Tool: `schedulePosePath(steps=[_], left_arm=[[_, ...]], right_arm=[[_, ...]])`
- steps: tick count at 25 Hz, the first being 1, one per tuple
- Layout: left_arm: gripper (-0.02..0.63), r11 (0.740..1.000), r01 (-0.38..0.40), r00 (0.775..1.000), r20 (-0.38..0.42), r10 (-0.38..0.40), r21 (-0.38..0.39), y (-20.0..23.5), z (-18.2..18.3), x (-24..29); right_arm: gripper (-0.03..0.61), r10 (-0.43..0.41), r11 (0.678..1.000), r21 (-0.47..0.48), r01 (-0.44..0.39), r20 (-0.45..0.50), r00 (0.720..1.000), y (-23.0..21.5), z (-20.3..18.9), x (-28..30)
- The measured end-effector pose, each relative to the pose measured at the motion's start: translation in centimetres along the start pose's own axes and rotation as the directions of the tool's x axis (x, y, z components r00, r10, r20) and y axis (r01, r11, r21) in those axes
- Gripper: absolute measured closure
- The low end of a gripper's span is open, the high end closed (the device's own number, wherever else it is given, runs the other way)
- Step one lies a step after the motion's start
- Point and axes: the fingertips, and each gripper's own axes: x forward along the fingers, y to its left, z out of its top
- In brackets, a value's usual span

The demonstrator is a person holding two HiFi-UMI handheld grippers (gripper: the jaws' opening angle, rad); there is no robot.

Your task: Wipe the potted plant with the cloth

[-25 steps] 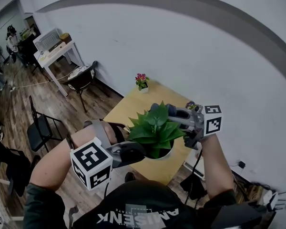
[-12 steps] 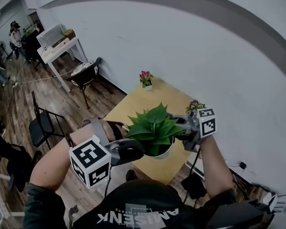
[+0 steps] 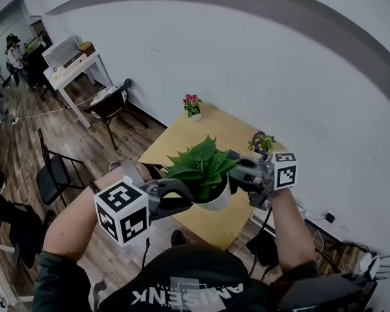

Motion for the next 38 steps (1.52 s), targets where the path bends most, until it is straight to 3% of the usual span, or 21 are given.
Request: schedulePosePath(steps=[4,10,15,25,31,38], left_arm=[[0.600,0.997,-0.002,1.000,0.014,0.004,-0.079,0.6,-1.0,0.4],[0.600,0.995,0.010,1.000,0.025,-0.008,-0.101,1.7,-1.2,1.7],[0.600,0.986,0.032,0.998,0.058,-0.022,-0.164,2.7,-0.7,2.4],[0.600,0.962,0.061,0.995,0.096,-0.037,-0.265,4.8,0.4,4.3],[0.598,0.928,0.088,0.995,0.077,-0.065,-0.362,5.3,0.0,6.5],[0.600,0.834,0.115,0.990,0.132,-0.051,-0.539,6.5,0.4,8.2]], right_arm=[[0.532,-0.082,0.996,-0.013,0.083,0.075,0.994,-0.1,0.2,-1.1],[0.533,-0.170,0.984,-0.037,0.177,0.142,0.975,0.4,0.7,-3.2],[0.533,-0.224,0.968,-0.074,0.240,0.178,0.958,1.4,0.8,-4.5],[0.532,-0.370,0.891,-0.180,0.417,0.245,0.896,2.7,0.7,-7.0],[0.532,-0.436,0.841,-0.245,0.482,0.220,0.872,3.1,-0.3,-7.4],[0.533,-0.493,0.798,-0.272,0.538,0.220,0.842,3.4,-1.0,-8.1]])
